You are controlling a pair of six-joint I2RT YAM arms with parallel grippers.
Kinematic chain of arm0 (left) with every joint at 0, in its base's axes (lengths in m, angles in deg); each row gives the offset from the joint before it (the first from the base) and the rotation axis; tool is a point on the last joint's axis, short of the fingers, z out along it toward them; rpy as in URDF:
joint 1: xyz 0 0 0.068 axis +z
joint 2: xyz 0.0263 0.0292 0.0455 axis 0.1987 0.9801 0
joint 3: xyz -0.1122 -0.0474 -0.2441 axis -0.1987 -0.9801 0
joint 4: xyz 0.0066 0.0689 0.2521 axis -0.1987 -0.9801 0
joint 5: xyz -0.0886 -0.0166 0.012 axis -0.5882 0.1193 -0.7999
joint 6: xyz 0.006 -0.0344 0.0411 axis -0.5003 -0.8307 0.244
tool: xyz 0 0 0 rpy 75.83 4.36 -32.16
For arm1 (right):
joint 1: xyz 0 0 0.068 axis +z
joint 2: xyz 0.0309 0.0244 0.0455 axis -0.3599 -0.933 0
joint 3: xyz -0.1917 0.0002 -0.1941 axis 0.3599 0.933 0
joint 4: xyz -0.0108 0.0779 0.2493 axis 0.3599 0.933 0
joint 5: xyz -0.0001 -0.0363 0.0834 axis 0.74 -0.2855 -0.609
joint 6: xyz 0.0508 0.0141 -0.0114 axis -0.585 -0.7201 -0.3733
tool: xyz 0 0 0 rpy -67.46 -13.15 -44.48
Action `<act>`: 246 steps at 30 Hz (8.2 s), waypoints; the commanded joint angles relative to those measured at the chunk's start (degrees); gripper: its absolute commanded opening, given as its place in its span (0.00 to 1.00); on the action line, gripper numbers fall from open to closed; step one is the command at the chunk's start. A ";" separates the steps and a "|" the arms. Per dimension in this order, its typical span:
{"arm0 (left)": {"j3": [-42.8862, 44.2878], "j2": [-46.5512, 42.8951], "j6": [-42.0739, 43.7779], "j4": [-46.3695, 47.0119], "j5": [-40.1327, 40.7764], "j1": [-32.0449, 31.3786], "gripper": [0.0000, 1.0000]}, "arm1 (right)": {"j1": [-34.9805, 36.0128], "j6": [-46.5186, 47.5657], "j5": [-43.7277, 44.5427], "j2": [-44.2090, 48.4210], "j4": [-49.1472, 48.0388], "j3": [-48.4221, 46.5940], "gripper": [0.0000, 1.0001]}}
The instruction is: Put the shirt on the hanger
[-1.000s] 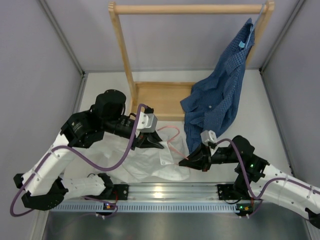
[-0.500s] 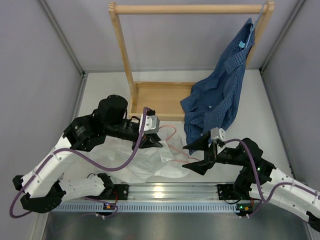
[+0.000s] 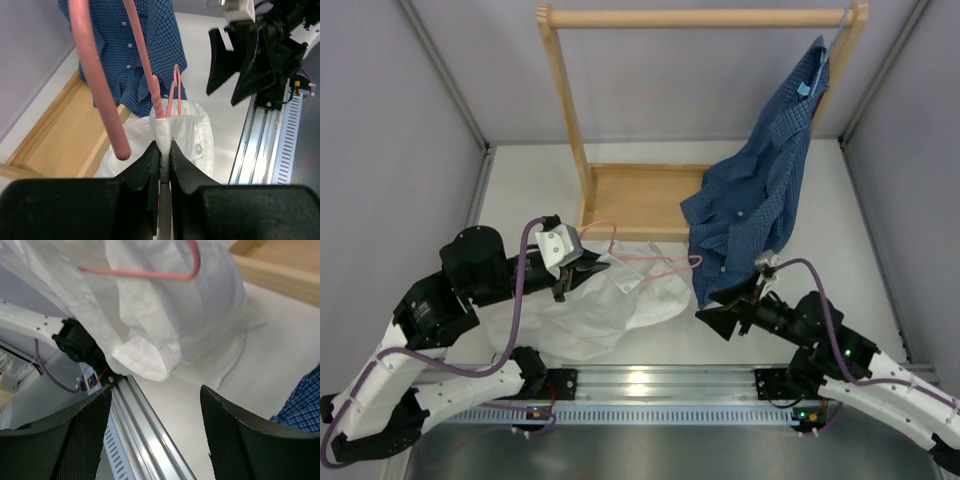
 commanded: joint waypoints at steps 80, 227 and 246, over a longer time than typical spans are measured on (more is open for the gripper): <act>-21.40 -4.57 -18.75 40.88 14.09 0.03 0.00 | 1.49 4.75 -1.60 -27.25 -36.31 1.37 0.14; 1.34 20.45 7.19 9.42 -46.98 8.64 0.87 | 1.49 23.82 -12.31 -33.13 26.20 -55.76 0.00; 0.02 22.48 8.24 7.93 -47.77 8.64 0.00 | 1.49 23.56 -12.23 -33.92 24.27 -54.88 0.00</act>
